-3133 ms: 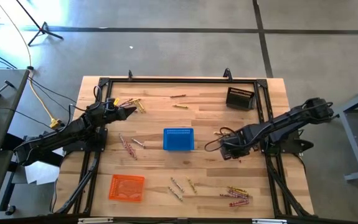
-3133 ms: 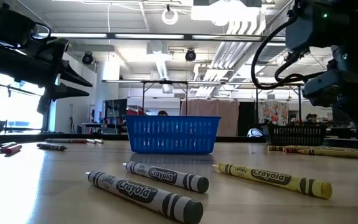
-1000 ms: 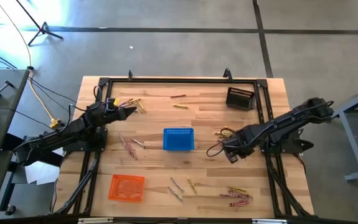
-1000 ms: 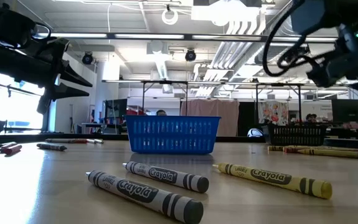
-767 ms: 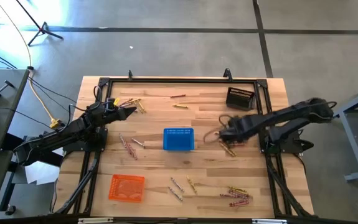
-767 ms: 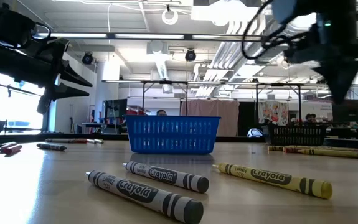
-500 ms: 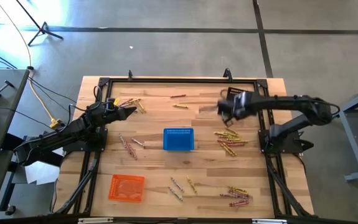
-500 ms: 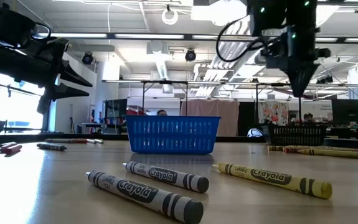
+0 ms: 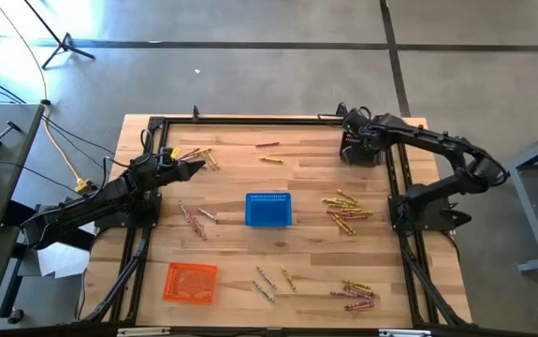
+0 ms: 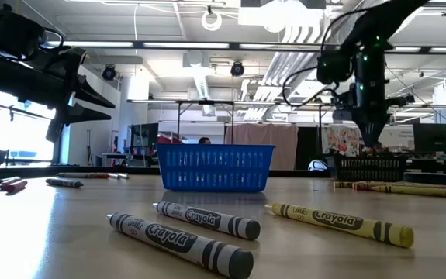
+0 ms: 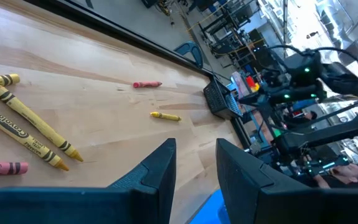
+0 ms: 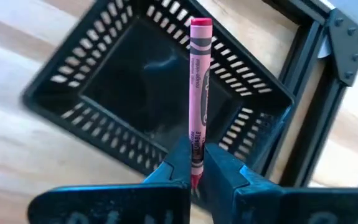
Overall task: Sort crayons
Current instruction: Put the red crayon into the black basket, then put the yellow crayon into the blue basket
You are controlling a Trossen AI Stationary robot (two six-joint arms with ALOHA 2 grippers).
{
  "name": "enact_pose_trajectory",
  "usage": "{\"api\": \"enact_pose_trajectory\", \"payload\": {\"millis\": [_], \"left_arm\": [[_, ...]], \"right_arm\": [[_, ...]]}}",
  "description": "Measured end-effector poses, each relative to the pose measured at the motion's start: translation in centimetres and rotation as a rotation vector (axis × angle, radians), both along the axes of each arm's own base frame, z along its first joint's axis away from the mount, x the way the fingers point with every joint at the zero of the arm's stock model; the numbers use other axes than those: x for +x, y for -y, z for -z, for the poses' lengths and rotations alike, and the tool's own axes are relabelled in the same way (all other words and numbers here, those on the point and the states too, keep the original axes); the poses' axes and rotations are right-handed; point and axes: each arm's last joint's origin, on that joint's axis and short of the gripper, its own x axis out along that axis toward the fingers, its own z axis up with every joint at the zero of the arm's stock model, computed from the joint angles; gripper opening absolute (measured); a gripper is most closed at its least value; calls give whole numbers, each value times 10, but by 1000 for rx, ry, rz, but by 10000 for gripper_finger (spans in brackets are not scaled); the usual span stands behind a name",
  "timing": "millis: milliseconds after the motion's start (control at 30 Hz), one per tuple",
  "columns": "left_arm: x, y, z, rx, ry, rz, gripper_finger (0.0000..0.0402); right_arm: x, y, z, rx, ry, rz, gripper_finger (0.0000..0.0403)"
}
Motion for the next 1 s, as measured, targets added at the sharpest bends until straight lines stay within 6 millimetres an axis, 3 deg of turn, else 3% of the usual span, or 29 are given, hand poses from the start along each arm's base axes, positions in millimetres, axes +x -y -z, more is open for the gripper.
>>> {"api": "enact_pose_trajectory", "payload": {"millis": [300, 433, 567, 700, 867, 1000], "left_arm": [[0, 0, 0, 0, 0, 0, 101], [0, 0, 0, 0, 0, 0, 101], [0, 0, 0, 0, 0, 0, 101], [0, 0, 0, 0, 0, 0, 101], [0, 0, 0, 0, 0, 0, 101], [0, 0, 0, 0, 0, 1, 101]], "right_arm": [[-7, 7, 2, 6, 6, 9, 89], [-2, -1, -6, 150, 106, 7, 95], [14, -26, -11, 360, 245, -116, 86], [26, -65, -14, 482, 201, -230, 77], [34, -103, -14, 466, 58, -313, 73], [45, -116, -13, 361, 75, -328, 73]]}}
